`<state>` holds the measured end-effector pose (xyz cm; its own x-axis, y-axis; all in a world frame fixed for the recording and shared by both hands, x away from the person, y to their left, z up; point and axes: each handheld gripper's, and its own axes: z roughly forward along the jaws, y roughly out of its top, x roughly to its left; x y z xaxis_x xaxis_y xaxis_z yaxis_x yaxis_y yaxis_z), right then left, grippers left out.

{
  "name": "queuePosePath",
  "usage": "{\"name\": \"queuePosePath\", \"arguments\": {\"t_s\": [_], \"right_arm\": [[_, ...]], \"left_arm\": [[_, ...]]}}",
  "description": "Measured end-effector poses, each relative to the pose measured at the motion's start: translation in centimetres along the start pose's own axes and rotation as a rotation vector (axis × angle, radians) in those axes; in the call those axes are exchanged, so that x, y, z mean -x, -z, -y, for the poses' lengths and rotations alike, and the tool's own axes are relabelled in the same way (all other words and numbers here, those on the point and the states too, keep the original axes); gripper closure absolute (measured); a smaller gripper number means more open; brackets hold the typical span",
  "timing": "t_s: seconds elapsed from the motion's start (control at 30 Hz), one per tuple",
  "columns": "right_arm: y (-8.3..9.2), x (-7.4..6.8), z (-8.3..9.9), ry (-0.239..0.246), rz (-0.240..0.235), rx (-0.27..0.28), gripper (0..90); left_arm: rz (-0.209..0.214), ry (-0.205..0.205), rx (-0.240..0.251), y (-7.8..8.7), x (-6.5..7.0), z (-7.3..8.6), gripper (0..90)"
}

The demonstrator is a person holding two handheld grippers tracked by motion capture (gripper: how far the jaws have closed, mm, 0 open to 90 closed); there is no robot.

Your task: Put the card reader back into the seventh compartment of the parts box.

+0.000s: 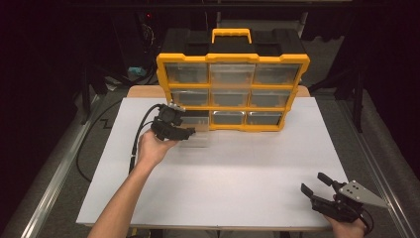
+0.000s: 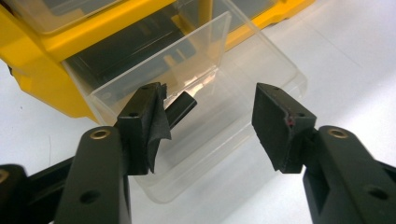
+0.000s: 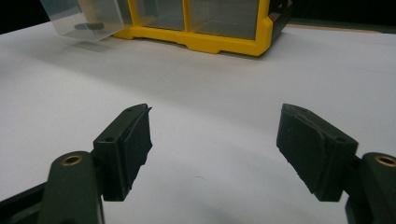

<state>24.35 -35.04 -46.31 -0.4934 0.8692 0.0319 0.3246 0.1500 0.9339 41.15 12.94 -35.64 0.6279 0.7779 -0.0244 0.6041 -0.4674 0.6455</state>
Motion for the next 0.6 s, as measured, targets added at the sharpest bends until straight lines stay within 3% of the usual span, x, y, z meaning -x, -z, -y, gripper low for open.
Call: {"name": "queuePosePath", "arguments": {"t_s": [0.27,0.6], "right_arm": [[-0.1,0.0,0.0,0.001,-0.004,0.001,26.4],[0.0,0.0,0.0,0.003,-0.004,0.004,26.4]], "left_arm": [[-0.013,-0.013,0.024,0.4,0.8,0.8,40.3],[-0.009,-0.001,0.054,1.3,1.1,1.8,38.3]]}}
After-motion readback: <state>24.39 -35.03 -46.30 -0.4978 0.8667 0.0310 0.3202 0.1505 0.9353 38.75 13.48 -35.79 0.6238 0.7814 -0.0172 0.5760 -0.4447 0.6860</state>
